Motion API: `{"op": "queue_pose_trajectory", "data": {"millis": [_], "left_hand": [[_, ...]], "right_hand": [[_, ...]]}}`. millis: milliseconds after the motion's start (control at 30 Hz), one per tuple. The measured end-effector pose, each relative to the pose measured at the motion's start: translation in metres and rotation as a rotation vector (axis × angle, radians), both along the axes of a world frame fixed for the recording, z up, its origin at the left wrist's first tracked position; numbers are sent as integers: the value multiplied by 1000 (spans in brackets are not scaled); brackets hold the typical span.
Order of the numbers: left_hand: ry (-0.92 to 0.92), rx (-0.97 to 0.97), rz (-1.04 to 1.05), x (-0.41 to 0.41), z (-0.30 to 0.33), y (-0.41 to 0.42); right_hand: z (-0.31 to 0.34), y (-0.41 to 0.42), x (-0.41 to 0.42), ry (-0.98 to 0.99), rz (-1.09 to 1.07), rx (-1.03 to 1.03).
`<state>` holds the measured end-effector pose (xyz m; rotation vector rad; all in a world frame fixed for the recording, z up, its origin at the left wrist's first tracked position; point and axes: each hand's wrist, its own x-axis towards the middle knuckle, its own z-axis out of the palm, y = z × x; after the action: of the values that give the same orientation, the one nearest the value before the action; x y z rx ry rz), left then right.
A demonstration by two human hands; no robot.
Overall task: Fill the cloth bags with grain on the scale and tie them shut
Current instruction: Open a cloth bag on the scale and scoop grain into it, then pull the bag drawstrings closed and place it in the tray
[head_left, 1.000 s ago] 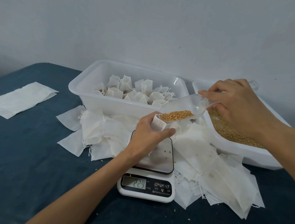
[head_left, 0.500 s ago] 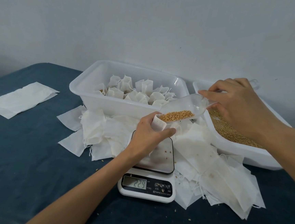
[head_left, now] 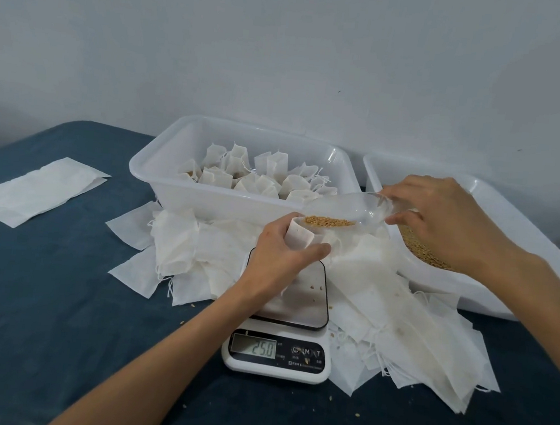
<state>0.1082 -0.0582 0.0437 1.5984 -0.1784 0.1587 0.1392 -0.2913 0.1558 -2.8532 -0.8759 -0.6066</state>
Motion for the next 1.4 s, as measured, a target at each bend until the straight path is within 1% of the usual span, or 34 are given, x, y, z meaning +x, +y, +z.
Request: {"op": "queue_pose_trajectory", "data": {"millis": [100, 167, 300, 400, 500, 600, 700, 767, 833, 900, 933, 1000, 1033, 1100, 1200, 1267, 1333, 1400], "left_hand": [[9, -3, 12, 0, 0, -1], [15, -13, 9, 0, 1, -1], [-10, -42, 12, 1, -1, 1], [-39, -48, 12, 4, -3, 3], [-43, -61, 11, 4, -4, 1], [-40, -62, 2, 3, -3, 0], [-36, -64, 2, 4, -4, 1], [-44, -71, -2, 4, -4, 1], [-51, -80, -5, 4, -4, 1], [-46, -84, 1, 3, -3, 0], [-43, -81, 5, 3, -3, 0], [-38, -67, 5, 3, -4, 0], [-39, -58, 6, 3, -4, 0], [-50, -46, 19, 2, -3, 0], [-57, -36, 41, 2, -2, 0], [-59, -29, 49, 1, -1, 0], [-71, -9, 46, 0, 0, -1], [-92, 66, 40, -2, 3, 0]], "right_hand": [[-4, -10, 5, 81, -39, 125], [-8, -22, 12, 109, -102, 195], [-17, -54, 25, 65, -385, 273], [-26, -74, 33, 89, -620, 133], [-37, -83, 38, 238, -752, -18], [-47, -82, 44, 338, -795, -83], [-53, -78, 47, 383, -810, -143], [-55, -77, 48, 381, -834, -192], [-52, -73, 46, 334, -856, -226], [-47, -62, 38, 155, -810, -220], [-44, -53, 31, 41, -744, -176], [-42, -29, 11, -137, -572, -4], [-43, -16, -1, -184, -485, 107], [-48, 10, -23, -160, -343, 291], [-69, 37, -42, -17, -217, 477], [-86, 49, -47, 30, -166, 549], [-100, 54, -46, 35, -114, 608], [-108, 56, -43, 33, -82, 671]]}}
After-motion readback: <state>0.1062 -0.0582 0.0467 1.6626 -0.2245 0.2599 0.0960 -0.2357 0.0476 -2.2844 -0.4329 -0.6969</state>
